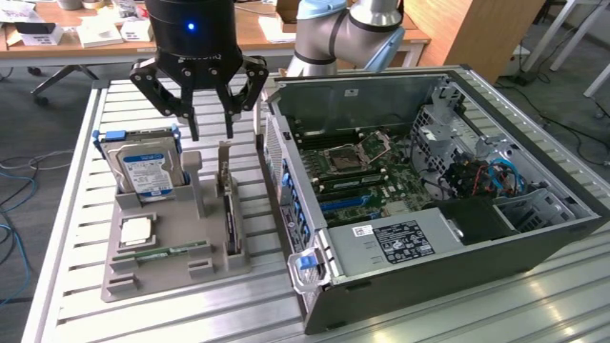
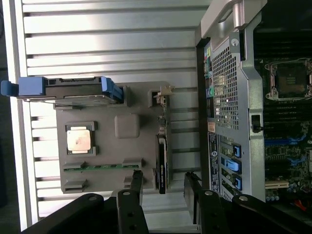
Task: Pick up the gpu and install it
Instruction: 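Pick up the gpu and move the gpu toward the slot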
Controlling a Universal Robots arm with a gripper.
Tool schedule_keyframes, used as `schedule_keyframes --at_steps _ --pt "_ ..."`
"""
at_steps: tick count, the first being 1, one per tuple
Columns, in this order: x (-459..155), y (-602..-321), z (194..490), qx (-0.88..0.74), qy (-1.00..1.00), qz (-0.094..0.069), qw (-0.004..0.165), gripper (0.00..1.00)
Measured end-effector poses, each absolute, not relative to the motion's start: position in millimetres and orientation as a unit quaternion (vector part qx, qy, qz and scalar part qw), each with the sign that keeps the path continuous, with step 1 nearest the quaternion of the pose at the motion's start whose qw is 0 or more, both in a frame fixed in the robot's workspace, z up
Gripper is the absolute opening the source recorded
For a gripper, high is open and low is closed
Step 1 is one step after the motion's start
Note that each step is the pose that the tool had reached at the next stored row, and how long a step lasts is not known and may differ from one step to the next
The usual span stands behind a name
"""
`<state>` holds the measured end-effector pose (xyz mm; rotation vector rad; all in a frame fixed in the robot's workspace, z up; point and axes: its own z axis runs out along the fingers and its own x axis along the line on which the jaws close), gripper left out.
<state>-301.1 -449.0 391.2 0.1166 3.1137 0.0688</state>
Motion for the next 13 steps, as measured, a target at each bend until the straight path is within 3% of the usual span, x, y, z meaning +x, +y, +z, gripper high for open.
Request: schedule_keyframes --at_steps 13 --pt "-301.1 -449.0 389.3 0.037 0.999 0.022 0.013 0.47"
